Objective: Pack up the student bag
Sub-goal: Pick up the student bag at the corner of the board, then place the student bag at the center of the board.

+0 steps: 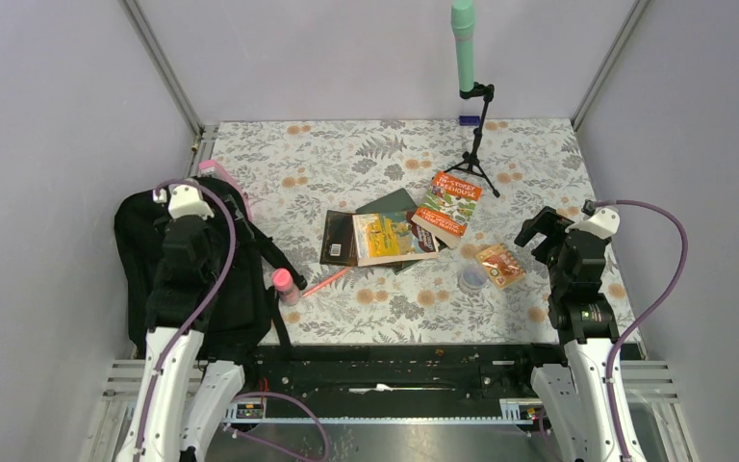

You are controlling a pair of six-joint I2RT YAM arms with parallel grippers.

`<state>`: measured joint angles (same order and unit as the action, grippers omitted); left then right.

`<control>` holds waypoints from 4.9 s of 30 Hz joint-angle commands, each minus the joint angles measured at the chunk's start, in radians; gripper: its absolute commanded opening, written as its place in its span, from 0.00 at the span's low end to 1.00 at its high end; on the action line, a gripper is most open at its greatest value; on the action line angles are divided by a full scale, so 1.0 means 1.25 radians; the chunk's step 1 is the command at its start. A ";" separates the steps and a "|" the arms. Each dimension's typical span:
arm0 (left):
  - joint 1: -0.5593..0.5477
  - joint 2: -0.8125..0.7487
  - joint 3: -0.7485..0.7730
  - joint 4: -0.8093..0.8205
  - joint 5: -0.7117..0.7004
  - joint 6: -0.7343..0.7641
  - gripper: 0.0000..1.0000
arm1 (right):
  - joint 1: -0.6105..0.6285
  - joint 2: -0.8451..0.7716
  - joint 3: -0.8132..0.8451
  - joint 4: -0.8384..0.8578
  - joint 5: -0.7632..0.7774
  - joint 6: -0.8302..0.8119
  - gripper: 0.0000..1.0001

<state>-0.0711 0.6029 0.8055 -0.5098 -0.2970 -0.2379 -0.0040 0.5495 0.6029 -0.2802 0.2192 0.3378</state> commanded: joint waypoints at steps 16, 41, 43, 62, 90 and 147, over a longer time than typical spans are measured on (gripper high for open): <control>0.249 0.204 0.110 -0.007 0.091 -0.162 0.99 | -0.004 -0.011 0.032 0.000 -0.016 -0.010 1.00; 0.288 0.377 0.160 0.131 0.188 -0.256 0.94 | -0.004 0.012 0.037 0.000 -0.037 -0.006 1.00; 0.288 0.385 0.164 0.135 0.192 -0.255 0.92 | -0.005 0.012 0.036 0.000 -0.035 -0.005 1.00; 0.300 0.211 0.089 0.129 0.029 -0.196 0.00 | -0.004 0.019 0.041 -0.005 -0.026 -0.014 1.00; 0.092 0.081 0.583 -0.096 0.021 0.106 0.00 | -0.004 -0.019 0.068 -0.036 -0.102 -0.017 0.99; -0.632 0.976 0.980 -0.049 -0.113 0.272 0.00 | -0.004 0.051 0.080 -0.068 -0.215 -0.006 0.99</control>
<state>-0.8597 1.8019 2.0167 -0.6682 -0.4606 0.1658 -0.0051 0.6064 0.6685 -0.3763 -0.0105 0.3206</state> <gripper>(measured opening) 0.013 0.988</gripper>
